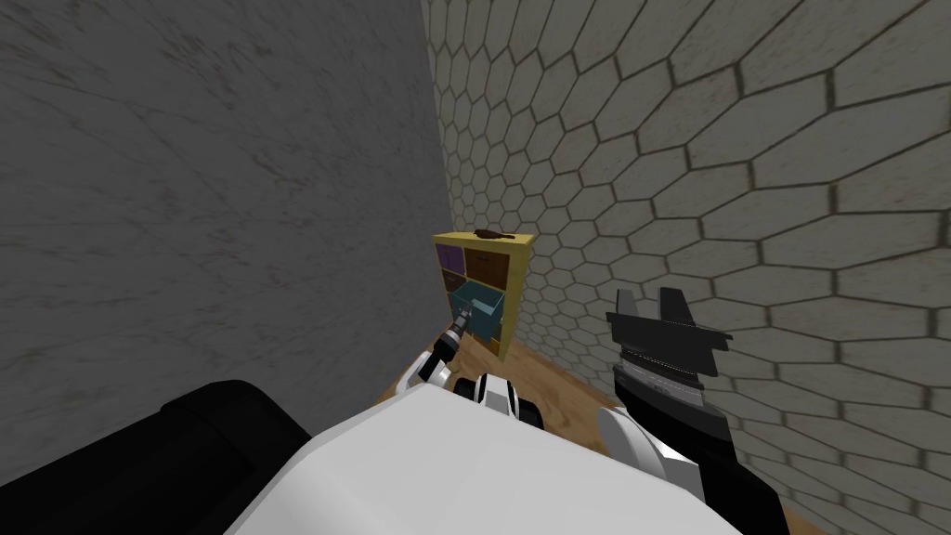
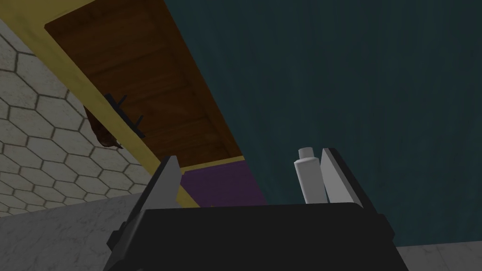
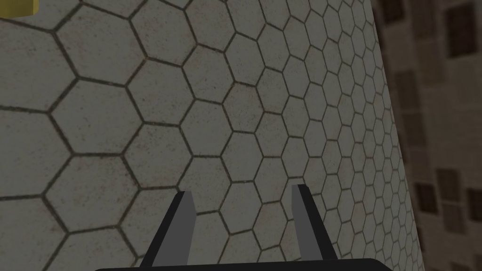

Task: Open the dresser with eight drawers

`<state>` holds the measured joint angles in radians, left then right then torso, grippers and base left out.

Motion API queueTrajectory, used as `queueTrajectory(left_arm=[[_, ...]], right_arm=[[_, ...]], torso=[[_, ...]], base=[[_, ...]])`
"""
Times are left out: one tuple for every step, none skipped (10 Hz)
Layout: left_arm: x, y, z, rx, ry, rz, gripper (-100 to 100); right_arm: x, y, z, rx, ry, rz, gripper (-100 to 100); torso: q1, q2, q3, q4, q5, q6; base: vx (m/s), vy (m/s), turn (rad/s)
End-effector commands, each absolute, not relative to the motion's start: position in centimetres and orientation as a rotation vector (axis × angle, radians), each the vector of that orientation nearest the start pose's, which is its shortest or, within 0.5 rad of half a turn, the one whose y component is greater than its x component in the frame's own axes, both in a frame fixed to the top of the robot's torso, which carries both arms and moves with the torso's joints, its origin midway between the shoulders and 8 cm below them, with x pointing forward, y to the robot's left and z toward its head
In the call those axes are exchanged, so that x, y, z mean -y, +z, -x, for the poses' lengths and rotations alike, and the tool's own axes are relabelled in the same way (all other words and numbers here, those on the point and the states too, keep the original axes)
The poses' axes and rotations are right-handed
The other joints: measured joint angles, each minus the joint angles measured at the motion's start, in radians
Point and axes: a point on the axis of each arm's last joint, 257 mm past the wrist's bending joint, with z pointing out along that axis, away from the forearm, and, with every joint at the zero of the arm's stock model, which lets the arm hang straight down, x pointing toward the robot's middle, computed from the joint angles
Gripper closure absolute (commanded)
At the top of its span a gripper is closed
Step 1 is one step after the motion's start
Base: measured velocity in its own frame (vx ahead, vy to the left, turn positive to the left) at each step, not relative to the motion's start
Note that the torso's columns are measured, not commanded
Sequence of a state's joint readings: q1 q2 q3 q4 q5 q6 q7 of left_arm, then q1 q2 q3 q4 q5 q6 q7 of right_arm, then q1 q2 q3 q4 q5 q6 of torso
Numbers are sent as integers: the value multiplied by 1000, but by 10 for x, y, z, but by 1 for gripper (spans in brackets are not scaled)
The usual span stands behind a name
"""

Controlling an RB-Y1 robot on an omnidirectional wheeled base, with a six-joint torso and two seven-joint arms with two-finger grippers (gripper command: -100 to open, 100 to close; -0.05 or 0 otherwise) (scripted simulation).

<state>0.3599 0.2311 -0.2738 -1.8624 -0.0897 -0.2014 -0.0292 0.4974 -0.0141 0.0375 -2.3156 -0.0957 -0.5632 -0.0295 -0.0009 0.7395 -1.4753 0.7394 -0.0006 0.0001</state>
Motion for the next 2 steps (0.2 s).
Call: queueTrajectory(left_arm=[[-164,-218,-427,-1390,-1243,819,0],[-164,-218,-427,-1390,-1242,820,0]], right_arm=[[275,52,-325,-484,1450,-642,0],[275,52,-325,-484,1450,-642,0]], torso=[[0,-1,0,0,0,0],[0,-1,0,-1,0,0]], base=[[0,0,0],[0,0,0]])
